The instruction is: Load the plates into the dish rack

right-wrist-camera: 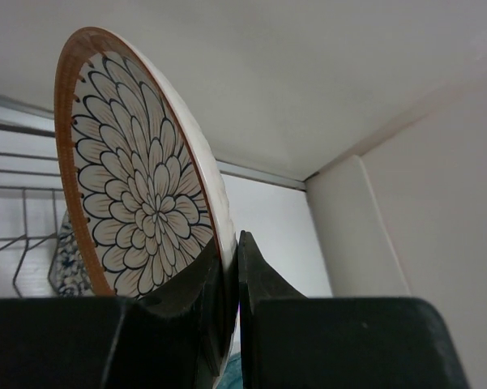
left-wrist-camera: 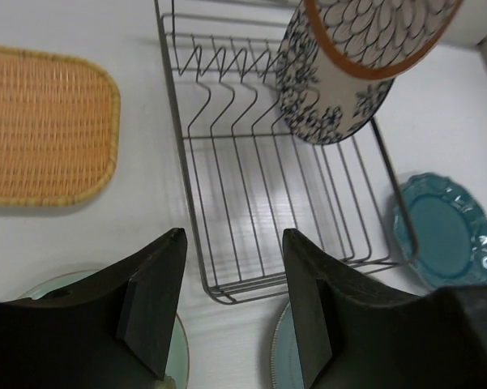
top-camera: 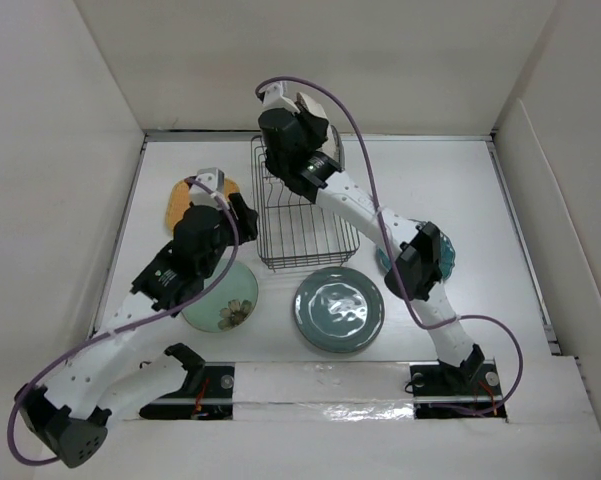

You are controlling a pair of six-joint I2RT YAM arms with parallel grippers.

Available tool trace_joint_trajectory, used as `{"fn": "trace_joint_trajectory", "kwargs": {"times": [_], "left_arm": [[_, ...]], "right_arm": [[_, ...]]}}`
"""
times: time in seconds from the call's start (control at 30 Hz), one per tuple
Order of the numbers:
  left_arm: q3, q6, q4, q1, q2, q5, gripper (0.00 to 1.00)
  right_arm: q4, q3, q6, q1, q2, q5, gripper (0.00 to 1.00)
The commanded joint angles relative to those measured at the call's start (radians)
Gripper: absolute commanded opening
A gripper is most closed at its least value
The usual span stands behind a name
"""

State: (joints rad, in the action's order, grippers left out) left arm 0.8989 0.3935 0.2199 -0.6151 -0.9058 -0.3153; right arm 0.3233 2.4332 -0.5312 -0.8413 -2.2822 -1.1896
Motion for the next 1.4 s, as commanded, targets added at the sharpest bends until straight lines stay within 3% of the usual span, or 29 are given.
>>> {"fn": "trace_joint_trajectory", "kwargs": {"times": [0.0,0.2,0.3,0.73,1.1,1.27,1.37], "left_arm": [[0.048,0.001,-0.03,0.002,0.091,0.005,0.48],[-0.009,0.021,-0.111,-0.011,0.264,0.077,0.48],[-0.003,0.012,-0.099,-0.052,0.291,0.033,0.48],[-0.037,-0.004,-0.096,-0.11,0.364,-0.019,0.49],[-0.041,0.001,-0.096,-0.11,0.347,-0.03,0.49],[-0.045,-0.004,-0.099,-0.11,0.335,-0.034,0.49],[-0.048,-0.004,-0.102,-0.11,0.329,-0.034,0.49]], "right_arm": [[-0.352,0.076,-0.214,-0.019,0.013,-0.165,0.0],[-0.53,0.064,-0.352,-0.028,-0.049,-0.234,0.0],[-0.578,0.061,-0.378,-0.038,-0.068,-0.243,0.0],[-0.599,0.032,-0.333,-0.047,-0.14,-0.255,0.0],[0.004,0.038,0.277,-0.016,-0.112,-0.116,0.0],[0.016,0.029,0.295,-0.016,-0.112,-0.117,0.0],[-0.07,0.02,0.234,-0.016,-0.074,-0.131,0.0]]}}
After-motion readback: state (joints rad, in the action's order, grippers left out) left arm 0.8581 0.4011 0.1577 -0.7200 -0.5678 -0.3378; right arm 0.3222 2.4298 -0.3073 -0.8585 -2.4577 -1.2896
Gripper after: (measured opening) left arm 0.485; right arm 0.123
